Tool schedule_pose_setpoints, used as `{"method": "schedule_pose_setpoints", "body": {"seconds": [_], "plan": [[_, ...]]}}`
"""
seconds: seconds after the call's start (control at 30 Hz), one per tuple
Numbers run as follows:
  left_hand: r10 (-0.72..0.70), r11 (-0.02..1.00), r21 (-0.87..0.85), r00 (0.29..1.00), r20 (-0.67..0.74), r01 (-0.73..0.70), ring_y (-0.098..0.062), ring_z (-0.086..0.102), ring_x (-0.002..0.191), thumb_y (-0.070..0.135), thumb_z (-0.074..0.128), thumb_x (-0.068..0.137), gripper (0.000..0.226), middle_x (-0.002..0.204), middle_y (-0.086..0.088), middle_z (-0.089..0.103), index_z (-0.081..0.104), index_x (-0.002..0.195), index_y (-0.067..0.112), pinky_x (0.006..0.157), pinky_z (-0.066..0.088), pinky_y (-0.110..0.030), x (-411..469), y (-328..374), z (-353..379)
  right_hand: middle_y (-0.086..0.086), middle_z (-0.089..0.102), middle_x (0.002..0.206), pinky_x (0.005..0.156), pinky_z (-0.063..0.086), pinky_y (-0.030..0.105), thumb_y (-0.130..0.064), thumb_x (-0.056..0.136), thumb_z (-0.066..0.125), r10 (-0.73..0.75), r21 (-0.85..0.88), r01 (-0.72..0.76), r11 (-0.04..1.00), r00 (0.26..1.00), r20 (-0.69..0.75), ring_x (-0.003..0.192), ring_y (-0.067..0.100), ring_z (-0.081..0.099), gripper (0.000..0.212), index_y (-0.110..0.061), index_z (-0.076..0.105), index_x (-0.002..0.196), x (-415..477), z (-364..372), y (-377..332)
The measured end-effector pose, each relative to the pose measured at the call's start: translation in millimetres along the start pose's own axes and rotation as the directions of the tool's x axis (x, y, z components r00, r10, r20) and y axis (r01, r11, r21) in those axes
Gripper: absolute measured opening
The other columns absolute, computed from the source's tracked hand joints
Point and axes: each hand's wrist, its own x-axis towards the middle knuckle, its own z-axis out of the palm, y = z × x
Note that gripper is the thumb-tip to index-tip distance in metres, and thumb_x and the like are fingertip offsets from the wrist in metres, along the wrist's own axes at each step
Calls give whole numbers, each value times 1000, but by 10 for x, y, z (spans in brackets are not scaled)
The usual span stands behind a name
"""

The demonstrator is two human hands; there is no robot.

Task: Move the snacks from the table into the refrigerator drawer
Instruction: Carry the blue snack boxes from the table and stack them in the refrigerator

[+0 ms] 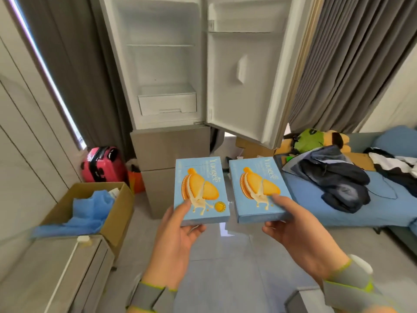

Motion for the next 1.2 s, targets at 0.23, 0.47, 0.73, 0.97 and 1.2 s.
{"method": "schedule_pose_setpoints", "body": {"seconds": [0.23, 0.47, 0.73, 0.97, 1.2], "plan": [[40, 999, -26, 994, -102, -43, -26, 72, 98, 21, 67, 97, 26, 118, -14, 76, 67, 123, 15, 82, 55, -42, 425, 292, -366, 7, 65, 91, 85, 57, 43, -31, 92, 73, 60, -66, -55, 996, 995, 75, 71, 21, 57, 39, -10, 69, 125, 595, 628, 148], [88, 996, 8, 981, -175, -88, -23, 75, 96, 20, 69, 97, 21, 111, -8, 79, 68, 118, 17, 82, 58, -41, 1099, 588, -377, 5, 65, 90, 79, 58, 40, -32, 91, 74, 102, -51, -94, 994, 978, 182, 71, 19, 59, 35, -14, 71, 121, 1503, 991, 157], [133, 991, 19, 959, -252, -132, -27, 75, 106, 22, 70, 96, 38, 123, -11, 75, 64, 132, 14, 81, 58, -39, 2074, 935, 24, 6, 65, 96, 75, 62, 36, -33, 93, 72, 103, 1, -108, 994, 953, 285, 69, 18, 59, 41, -11, 70, 127, 2641, 1309, -254], [158, 986, 2, 939, -305, -166, -27, 74, 109, 22, 69, 96, 41, 125, -12, 75, 62, 136, 13, 88, 56, -42, 2888, 1128, 117, 7, 68, 102, 88, 57, 42, -32, 94, 71, 134, -7, -140, 990, 932, 338, 70, 18, 60, 41, -10, 70, 129, 3531, 1587, -472], [151, 984, -40, 937, -315, -172, -26, 75, 109, 24, 69, 94, 44, 125, -12, 75, 62, 136, 14, 87, 57, -41, 3687, 1280, -33, 6, 70, 97, 87, 57, 43, -32, 93, 71, 153, -40, -149, 988, 935, 321, 71, 18, 62, 36, -14, 72, 123, 4277, 1971, -520]]}}
